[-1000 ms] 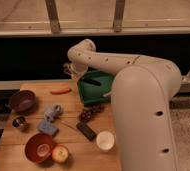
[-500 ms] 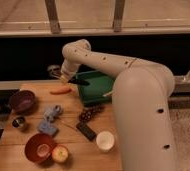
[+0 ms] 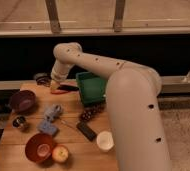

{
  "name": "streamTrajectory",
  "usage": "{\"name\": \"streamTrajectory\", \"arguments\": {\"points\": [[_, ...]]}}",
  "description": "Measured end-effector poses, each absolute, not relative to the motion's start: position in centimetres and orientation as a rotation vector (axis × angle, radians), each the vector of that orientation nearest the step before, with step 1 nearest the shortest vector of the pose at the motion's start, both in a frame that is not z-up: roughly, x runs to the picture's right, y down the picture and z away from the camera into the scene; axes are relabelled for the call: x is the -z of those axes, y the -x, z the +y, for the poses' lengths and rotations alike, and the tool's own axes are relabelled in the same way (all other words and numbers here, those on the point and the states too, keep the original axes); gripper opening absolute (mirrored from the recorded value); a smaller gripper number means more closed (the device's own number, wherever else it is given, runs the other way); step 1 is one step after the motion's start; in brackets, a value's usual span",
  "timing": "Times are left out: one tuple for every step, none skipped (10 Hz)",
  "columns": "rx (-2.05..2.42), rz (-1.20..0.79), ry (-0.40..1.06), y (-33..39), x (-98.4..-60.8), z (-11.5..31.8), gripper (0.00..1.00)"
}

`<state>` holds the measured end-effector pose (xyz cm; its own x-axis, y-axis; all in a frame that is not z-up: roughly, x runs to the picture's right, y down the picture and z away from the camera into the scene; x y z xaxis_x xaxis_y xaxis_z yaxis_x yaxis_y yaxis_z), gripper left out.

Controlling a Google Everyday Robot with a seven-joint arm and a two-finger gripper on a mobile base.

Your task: Place brush in metal cup

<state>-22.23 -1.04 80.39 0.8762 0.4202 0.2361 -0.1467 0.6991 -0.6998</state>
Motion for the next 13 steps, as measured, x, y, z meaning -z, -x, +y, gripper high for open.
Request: {"name": "streamTrajectory", "arguments": {"points": [[-0.329,-0.397,0.733,22.0,-80.5,-1.1,0.0],[-0.328,-0.398,0.733,22.1,-80.4,-1.1,0.0],[-0.325,-0.399,0.733,22.2,-80.4,-1.0,0.0],[-0.325,-0.399,0.733,22.3,-80.4,-1.0,0.0],[-0.32,-0.399,0.736,22.3,-80.5,-1.0,0.0],[-0.301,-0.404,0.739,22.6,-80.5,-0.8,0.0],[-0.275,-0.415,0.742,23.5,-80.1,-0.4,0.0],[-0.243,-0.427,0.748,24.8,-79.5,0.6,0.0],[-0.209,-0.439,0.749,26.1,-78.4,1.8,0.0],[-0.191,-0.447,0.75,26.7,-77.8,2.5,0.0],[-0.167,-0.461,0.755,27.6,-76.9,3.6,0.0],[-0.15,-0.476,0.761,28.3,-76.2,4.5,0.0],[-0.139,-0.492,0.774,29.0,-75.9,5.6,0.0]]}}
